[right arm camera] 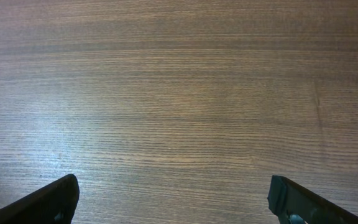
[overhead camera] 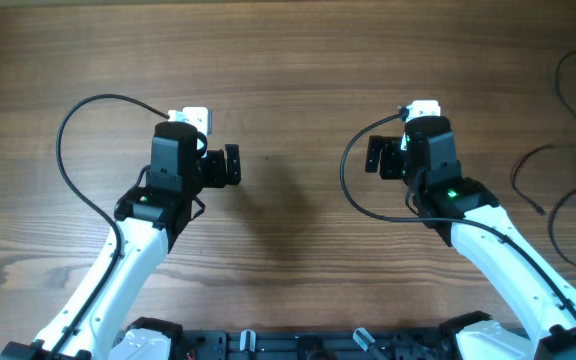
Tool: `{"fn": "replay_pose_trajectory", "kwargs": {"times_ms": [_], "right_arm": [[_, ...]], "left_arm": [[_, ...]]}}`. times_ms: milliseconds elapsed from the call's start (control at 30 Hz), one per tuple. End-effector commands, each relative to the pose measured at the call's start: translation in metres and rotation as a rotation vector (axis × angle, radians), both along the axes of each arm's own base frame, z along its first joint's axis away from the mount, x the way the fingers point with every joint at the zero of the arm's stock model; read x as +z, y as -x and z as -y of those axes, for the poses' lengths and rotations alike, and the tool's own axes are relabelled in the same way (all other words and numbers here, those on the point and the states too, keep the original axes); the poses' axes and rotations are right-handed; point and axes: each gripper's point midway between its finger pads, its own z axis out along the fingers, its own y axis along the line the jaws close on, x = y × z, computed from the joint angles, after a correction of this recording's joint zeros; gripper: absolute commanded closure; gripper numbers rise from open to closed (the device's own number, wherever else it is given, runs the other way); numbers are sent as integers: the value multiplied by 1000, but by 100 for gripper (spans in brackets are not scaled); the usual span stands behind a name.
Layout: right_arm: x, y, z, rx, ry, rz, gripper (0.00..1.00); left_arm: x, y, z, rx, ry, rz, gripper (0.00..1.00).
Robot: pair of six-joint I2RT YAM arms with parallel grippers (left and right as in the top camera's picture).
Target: Untangle cables
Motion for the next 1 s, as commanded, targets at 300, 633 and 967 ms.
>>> {"fn": "replay_pose_trajectory", "kwargs": {"times_ms": [300,633,967], "right_arm": [[1,0,-2,15,-5,1,0],[1,0,-2,15,-5,1,0],[1,0,-2,15,-5,1,0]], "left_arm": [[7,37,-36,138,62,180,0],[11,86,-51,163,135,444,0],[35,99,-60,187,178,672,0]]}}
